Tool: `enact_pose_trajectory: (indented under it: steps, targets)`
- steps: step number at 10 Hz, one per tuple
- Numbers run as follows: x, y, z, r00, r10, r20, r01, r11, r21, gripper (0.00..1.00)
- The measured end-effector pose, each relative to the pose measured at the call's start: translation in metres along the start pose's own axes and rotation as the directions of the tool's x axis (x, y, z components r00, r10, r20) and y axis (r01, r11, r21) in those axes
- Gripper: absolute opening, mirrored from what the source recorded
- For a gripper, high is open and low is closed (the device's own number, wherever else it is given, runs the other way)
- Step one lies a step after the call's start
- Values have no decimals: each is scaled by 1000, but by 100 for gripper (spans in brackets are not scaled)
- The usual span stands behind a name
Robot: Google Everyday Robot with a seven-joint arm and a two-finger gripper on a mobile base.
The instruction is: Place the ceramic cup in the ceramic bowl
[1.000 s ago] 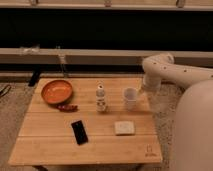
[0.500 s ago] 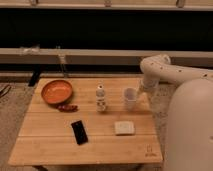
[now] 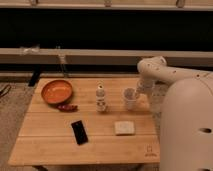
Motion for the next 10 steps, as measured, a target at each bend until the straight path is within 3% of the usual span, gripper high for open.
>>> enact_pose_trajectory:
  steps: [3, 5, 7, 10]
  targets:
    - [3, -4, 8, 999, 39, -23, -39, 999, -29, 17]
    - [0, -1, -5, 999, 54, -4, -54, 998, -28, 2]
    - [-19, 13, -34, 998, 51, 45, -50, 999, -20, 0]
    - [-74, 52, -65, 993, 18, 116, -20, 1000, 12, 0]
